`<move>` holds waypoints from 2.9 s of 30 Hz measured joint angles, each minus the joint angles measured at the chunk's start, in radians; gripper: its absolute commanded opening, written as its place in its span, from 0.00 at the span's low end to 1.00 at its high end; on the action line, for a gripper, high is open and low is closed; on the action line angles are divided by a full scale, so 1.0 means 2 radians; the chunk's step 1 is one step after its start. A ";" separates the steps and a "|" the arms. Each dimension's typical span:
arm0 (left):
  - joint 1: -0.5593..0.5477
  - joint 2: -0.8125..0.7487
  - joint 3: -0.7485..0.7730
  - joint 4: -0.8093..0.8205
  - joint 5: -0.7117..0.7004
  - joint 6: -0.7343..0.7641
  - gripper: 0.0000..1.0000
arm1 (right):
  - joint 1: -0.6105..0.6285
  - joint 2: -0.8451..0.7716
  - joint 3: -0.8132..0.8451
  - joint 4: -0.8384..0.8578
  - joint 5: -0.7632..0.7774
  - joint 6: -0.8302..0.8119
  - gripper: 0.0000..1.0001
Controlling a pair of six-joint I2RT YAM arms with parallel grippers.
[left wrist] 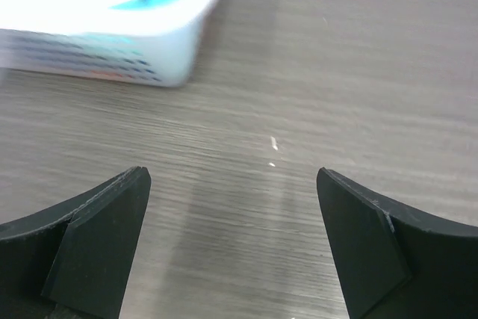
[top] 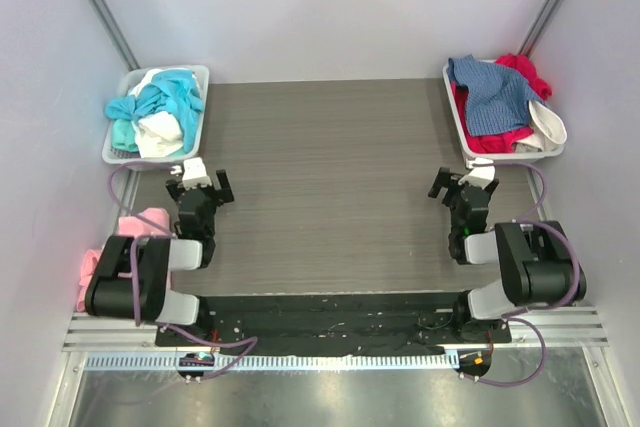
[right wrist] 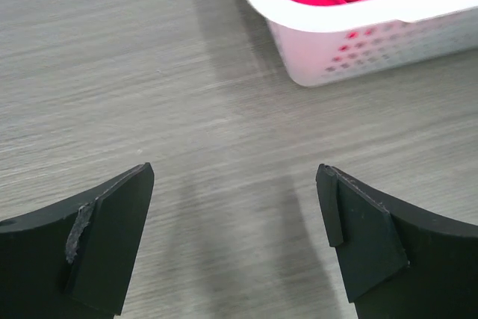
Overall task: Fold and stack the t-shirts
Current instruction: Grab the tshirt from the pile
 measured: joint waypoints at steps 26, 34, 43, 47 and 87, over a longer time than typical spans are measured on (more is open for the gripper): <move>0.017 -0.047 0.508 -0.484 -0.061 -0.079 0.78 | 0.154 -0.183 0.337 -0.679 0.091 0.236 1.00; 0.068 0.082 0.564 -0.525 -0.031 -0.082 1.00 | 0.166 -0.226 0.339 -0.748 0.004 0.249 1.00; 0.078 0.195 0.633 -0.561 -0.019 -0.074 1.00 | 0.166 -0.229 0.297 -0.758 -0.048 0.251 1.00; 0.079 0.212 0.671 -0.574 -0.017 -0.065 0.99 | 0.166 -0.229 0.292 -0.758 -0.058 0.251 1.00; 0.112 0.255 0.723 -0.557 0.048 -0.079 0.23 | 0.166 -0.178 0.263 -0.726 -0.079 0.256 0.99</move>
